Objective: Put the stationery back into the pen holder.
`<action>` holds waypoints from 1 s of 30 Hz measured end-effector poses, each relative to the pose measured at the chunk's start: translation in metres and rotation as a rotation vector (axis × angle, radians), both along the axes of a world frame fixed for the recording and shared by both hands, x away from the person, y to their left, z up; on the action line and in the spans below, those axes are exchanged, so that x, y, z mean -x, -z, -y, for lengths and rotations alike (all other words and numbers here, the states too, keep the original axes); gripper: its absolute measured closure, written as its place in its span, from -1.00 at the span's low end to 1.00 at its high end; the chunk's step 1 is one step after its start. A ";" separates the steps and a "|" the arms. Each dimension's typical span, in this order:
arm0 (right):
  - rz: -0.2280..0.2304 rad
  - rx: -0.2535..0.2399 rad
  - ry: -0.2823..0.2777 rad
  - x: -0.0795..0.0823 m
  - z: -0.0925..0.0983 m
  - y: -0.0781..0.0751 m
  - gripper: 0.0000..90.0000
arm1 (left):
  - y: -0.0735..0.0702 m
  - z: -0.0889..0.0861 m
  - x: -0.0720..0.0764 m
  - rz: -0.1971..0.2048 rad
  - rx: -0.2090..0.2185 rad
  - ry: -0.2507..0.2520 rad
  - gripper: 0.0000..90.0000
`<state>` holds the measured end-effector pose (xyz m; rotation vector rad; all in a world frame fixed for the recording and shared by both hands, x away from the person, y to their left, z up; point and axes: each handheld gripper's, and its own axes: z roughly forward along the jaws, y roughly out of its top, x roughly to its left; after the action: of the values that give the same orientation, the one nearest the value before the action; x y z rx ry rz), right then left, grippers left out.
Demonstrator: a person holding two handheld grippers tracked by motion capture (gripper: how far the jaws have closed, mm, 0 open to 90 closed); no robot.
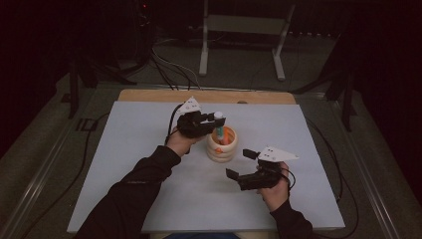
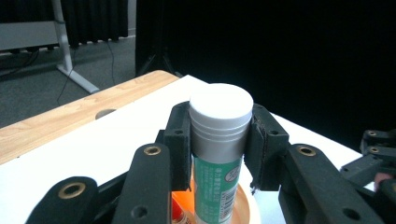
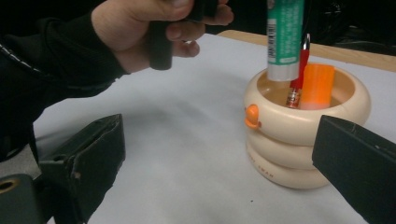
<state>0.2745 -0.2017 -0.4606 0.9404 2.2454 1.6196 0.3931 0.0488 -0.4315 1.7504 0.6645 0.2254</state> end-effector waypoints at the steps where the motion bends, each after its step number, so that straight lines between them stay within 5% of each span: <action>1: 0.000 0.001 0.000 0.000 0.000 0.000 -0.94 | 0.001 0.001 -0.001 -0.002 0.004 -0.002 0.47; 11: -0.010 -0.015 -0.006 0.000 0.001 0.000 -0.93 | 0.011 0.006 -0.003 -0.011 -0.025 -0.004 0.47; 30: -0.014 -0.019 -0.007 0.000 0.002 0.001 -0.93 | 0.026 0.016 -0.006 -0.113 -0.092 0.012 0.47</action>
<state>0.2746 -0.2040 -0.4614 0.9522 2.2489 1.6456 0.3995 0.0326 -0.4580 1.8652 0.7353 0.1516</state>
